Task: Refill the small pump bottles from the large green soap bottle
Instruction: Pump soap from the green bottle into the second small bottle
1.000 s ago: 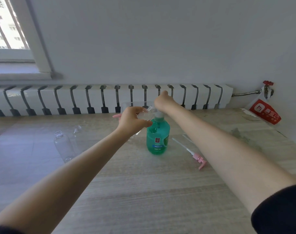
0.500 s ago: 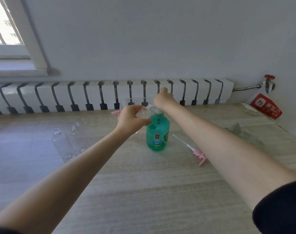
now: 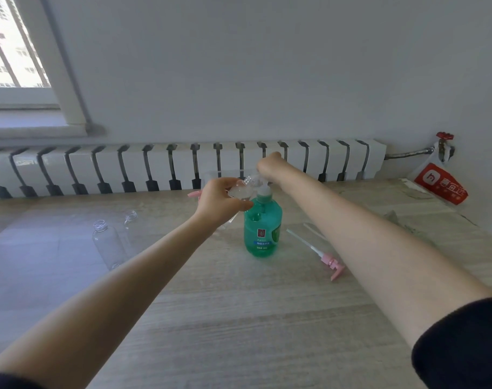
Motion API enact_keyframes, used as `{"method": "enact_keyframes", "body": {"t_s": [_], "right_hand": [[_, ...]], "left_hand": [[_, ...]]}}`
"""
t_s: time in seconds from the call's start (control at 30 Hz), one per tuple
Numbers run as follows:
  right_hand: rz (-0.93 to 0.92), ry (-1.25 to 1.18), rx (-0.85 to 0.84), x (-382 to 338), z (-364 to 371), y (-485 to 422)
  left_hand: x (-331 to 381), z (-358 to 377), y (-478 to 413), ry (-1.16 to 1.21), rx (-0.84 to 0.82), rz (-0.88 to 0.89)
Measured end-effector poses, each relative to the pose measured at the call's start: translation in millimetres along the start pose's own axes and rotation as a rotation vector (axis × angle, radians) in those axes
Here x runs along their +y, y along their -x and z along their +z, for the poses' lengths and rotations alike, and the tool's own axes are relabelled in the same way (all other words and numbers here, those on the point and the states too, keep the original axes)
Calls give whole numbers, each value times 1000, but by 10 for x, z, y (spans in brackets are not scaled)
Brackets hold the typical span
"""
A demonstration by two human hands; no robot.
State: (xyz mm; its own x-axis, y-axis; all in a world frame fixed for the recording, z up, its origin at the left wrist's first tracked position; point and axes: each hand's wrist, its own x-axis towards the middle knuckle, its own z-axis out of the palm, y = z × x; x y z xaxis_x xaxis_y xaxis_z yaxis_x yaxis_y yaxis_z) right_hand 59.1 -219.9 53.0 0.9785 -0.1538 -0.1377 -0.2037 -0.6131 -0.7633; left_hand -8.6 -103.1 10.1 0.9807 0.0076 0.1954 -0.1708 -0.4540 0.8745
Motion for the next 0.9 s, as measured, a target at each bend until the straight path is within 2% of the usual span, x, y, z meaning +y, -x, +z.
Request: {"method": "enact_keyframes", "body": {"t_s": [0.4, 0.9], "right_hand": [[-14, 123, 19, 70, 70, -78], [-53, 67, 22, 142, 130, -79]], "left_hand": [[-36, 16, -39, -24, -2, -3], [-70, 28, -10, -8, -18, 8]]}}
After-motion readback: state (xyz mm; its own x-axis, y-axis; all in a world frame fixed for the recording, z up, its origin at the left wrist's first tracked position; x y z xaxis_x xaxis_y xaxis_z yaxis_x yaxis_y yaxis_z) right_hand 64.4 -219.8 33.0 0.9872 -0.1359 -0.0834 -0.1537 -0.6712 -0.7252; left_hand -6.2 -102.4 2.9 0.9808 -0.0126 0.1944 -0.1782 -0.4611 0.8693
